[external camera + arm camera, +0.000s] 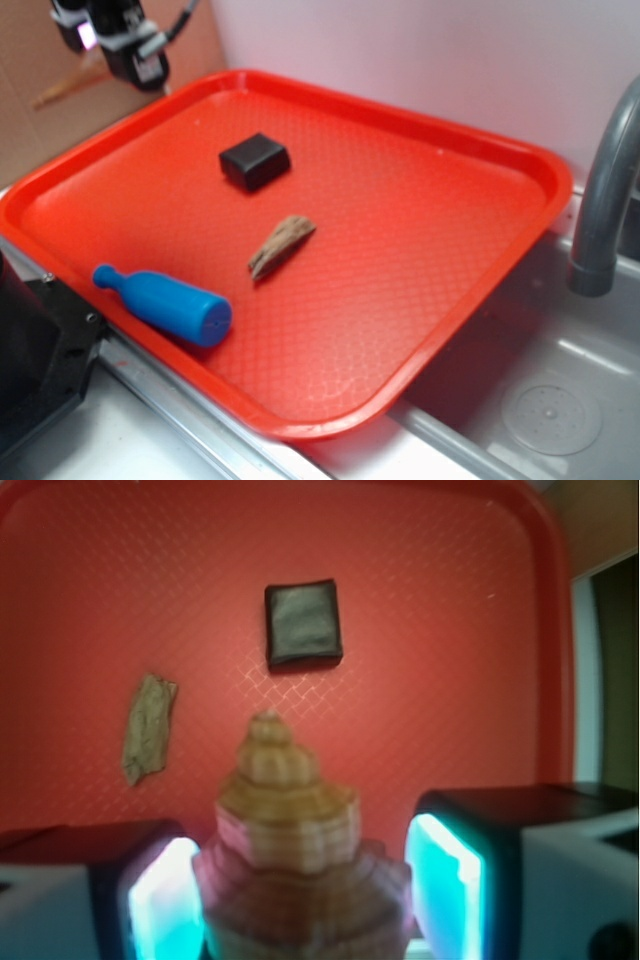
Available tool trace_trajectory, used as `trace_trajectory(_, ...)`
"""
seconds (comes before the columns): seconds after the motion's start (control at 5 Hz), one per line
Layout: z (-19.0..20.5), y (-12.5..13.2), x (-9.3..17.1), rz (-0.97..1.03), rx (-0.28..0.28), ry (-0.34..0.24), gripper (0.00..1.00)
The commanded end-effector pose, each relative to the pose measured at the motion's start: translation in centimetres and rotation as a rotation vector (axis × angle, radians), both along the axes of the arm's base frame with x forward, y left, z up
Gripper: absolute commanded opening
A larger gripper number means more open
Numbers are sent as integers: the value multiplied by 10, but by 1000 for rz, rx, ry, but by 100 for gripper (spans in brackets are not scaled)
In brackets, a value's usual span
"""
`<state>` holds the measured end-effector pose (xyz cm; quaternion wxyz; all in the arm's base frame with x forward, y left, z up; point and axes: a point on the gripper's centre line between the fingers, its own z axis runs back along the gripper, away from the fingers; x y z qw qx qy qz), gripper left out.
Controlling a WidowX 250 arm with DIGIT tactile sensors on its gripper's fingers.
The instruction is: Grab the shell.
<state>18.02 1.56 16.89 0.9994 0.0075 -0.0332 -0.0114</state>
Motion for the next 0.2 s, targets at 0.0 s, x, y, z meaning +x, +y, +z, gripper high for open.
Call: trace_trajectory(0.0, 40, -34, -10, -2, 26, -38, 0)
